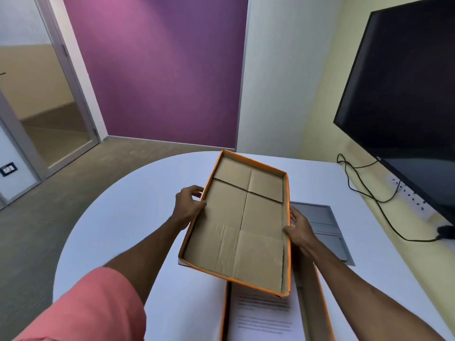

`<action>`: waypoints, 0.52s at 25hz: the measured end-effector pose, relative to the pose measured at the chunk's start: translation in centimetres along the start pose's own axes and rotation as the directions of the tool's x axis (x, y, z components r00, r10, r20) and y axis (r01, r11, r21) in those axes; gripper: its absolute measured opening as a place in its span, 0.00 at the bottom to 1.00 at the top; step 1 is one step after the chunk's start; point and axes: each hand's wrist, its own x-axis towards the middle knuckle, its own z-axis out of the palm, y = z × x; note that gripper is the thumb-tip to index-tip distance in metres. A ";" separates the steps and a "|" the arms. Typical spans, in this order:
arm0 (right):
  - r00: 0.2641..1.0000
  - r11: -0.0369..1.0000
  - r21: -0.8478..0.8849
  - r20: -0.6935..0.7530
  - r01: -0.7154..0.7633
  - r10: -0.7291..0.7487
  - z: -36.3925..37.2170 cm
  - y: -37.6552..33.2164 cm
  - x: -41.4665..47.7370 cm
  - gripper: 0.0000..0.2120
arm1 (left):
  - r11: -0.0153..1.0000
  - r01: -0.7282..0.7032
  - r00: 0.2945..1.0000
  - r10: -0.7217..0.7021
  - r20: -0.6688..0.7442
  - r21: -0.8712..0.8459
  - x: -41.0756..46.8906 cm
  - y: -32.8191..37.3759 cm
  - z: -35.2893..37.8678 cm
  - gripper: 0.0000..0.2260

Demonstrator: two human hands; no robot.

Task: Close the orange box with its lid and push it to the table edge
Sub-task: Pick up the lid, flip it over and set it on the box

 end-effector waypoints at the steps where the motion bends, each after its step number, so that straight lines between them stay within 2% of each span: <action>1: 1.000 1.000 0.025 0.005 0.003 -0.003 -0.8 0.6 -0.4 0.32 | 1.000 -0.005 1.000 0.005 -0.006 0.004 -0.6 0.8 0.7 0.17; 6: 0.997 0.997 0.038 0.005 -0.074 0.074 -2.7 2.9 -1.7 0.28 | 1.000 0.002 0.998 -0.002 -0.056 0.008 -2.4 4.6 2.6 0.16; 8: 0.987 0.988 0.040 -0.049 -0.151 0.153 -2.6 3.2 -1.7 0.30 | 0.999 0.023 0.997 -0.025 -0.069 -0.034 -2.9 6.2 3.2 0.15; 10: 0.967 0.975 -0.033 -0.142 -0.218 0.211 -2.5 2.3 -1.4 0.33 | 0.996 0.043 0.996 -0.050 -0.078 -0.083 -3.3 7.8 3.9 0.14; 13: 0.968 0.989 -0.060 -0.219 -0.137 0.121 -2.0 -1.1 -0.8 0.27 | 0.993 0.041 0.993 -0.052 -0.103 -0.110 -4.3 9.7 5.7 0.16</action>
